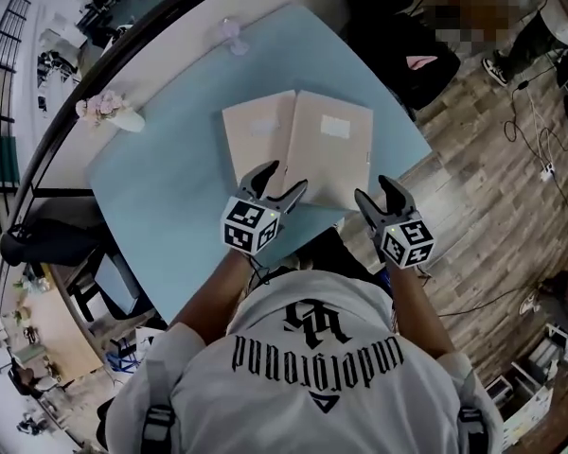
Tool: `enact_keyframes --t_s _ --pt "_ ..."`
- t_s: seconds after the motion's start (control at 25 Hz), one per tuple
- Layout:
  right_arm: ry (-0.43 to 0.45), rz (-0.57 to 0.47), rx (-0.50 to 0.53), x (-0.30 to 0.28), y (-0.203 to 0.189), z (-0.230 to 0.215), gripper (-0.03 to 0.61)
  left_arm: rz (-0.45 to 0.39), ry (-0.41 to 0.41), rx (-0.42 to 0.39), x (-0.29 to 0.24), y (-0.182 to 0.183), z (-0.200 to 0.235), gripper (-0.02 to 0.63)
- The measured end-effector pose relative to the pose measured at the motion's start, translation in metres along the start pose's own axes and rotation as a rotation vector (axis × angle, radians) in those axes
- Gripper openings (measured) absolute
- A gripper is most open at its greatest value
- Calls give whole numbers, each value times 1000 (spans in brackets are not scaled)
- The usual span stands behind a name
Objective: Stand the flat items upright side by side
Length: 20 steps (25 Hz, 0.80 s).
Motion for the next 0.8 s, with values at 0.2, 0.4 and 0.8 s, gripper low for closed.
enact_keyframes --t_s 0.2,0.4,0.8 --pt "40 121 -125 -49 -8 -62 287 151 32 55 -61 4 29 346" --pt "106 237 -288 -93 -33 -114 301 264 59 147 -112 -4 53 348" --pt "270 403 -534 -152 -85 -141 318 488 28 323 -166 -47 81 373"
Point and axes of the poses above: the fingertips, and each gripper's own axes: x backward along the fingers, z to its left, y out of its top, the point moved 5 cm from there along x, backward along the fingers, and after that the axes turned 12 degrees about z, right-handed, at the moved point
